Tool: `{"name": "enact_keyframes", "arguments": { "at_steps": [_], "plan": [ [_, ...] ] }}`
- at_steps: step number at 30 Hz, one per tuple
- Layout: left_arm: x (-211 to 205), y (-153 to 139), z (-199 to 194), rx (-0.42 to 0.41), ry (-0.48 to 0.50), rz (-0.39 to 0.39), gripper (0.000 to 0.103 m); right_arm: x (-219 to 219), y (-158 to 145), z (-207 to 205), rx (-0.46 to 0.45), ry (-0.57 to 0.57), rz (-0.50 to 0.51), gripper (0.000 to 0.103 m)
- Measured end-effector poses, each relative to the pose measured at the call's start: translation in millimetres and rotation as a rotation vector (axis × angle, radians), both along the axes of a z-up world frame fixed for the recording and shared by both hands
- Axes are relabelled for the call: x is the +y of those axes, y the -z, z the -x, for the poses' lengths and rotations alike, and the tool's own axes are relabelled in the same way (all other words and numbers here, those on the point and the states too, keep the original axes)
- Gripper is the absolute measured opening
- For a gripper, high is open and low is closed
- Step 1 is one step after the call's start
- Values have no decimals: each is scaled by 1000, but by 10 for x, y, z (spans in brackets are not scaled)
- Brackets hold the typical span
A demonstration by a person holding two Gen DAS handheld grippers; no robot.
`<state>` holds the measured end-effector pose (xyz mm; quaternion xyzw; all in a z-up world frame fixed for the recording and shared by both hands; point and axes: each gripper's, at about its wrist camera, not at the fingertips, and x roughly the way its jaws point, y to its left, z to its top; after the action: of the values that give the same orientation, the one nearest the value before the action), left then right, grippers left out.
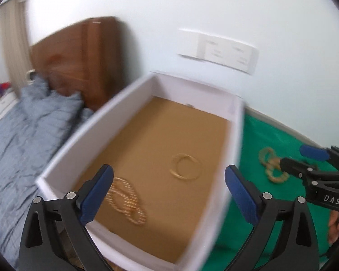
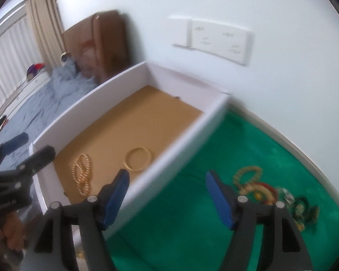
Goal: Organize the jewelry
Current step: 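Move both tools back over the jewelry on the green cloth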
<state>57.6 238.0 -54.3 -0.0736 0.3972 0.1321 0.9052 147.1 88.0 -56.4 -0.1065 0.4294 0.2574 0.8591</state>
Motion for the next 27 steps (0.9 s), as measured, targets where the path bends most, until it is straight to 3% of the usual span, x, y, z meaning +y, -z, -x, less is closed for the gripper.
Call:
{"name": "enact_keyframes", "arguments": {
  "at_steps": [8,13,16,23,25,27],
  "plan": [
    [-842,-126,-62,4,203,38,99,-1346,-23,418,-50,230,30,72],
    [-1461,-106,-115,30,293,15,100,-2073,-1,630,-63,348,32,72],
    [-1827,-71,-140,31,357,-24,100,-2354,16,728,-50,388,28,72],
    [-2393,-3,-176,46,428,43,100,-2870,-47,888,-72,451,2,73],
    [-2526,22,-188,51,441,24,100,-2965,-37,876,-61,467,-3,82],
    [-2611,37,-212,49,425,30,100,-3023,-30,866,-52,480,-2,84]
  ]
}}
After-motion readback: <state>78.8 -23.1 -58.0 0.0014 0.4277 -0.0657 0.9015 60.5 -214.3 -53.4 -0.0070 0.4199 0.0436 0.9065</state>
